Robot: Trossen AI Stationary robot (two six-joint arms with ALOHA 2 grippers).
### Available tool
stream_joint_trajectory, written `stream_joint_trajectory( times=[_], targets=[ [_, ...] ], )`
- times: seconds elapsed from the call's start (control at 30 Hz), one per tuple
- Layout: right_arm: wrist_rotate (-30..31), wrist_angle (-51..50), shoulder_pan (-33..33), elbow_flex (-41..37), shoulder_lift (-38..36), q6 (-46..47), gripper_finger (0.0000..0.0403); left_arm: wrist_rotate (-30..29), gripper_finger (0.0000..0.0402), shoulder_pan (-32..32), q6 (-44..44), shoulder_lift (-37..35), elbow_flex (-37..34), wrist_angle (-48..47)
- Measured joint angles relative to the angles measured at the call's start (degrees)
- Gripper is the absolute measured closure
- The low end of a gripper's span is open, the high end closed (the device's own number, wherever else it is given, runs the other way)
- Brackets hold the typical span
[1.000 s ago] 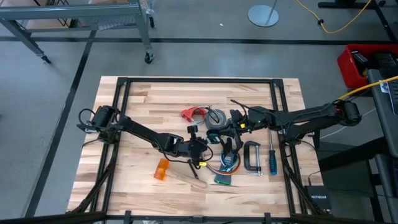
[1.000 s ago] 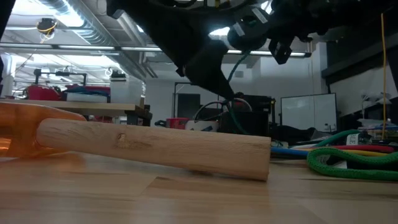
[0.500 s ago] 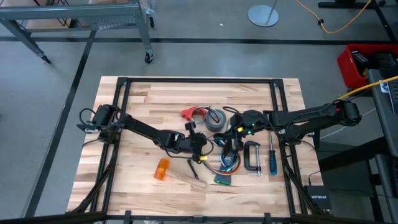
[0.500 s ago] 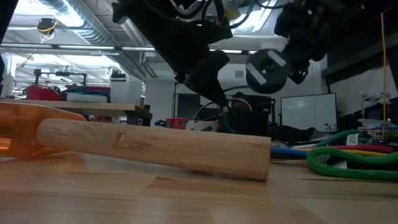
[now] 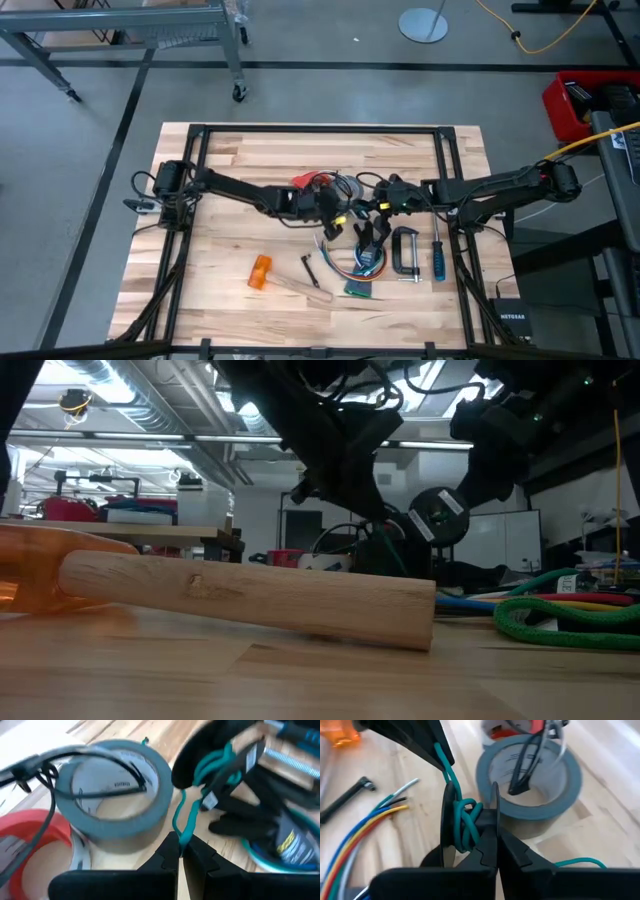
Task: Coil cords
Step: Coil the blue wire onto the spool
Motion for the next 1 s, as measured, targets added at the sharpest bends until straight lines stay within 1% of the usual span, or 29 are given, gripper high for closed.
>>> stream_joint_trajectory(
  times=[0.23, 0.43, 0.6, 0.73, 0.87, 1.0],
  targets=[
    [6.1, 0.6, 0.0, 0.0, 0.0, -0.5, 0.0401, 5.8, 0.0401, 3.5, -4.8, 0.0, 2.6, 1.9],
    [10.1, 1.6, 0.0, 0.0, 0.0, 2.0, 0.0401, 7.8, 0.0402, 4.0, -8.0, 0.0, 4.3, 5.7],
    [10.1, 6.2, 0.0, -0.2, 0.1, 3.6, 0.0401, 9.6, 0.0401, 3.9, -9.8, 0.0, 4.9, 8.0],
    [10.2, 10.3, -0.1, -0.3, 0.2, 4.6, 0.0401, 9.8, 0.0401, 3.8, -10.5, 0.0, 4.9, 9.0],
    [10.6, 11.9, -0.1, -0.3, 1.4, 5.2, 0.0401, 9.8, 0.0401, 3.8, -10.7, 0.0, 4.9, 11.3],
    [10.5, 13.7, -0.1, -0.2, 3.6, 7.8, 0.0401, 9.8, 0.0400, 3.8, -10.8, 0.0, 4.9, 11.4]
  ],
)
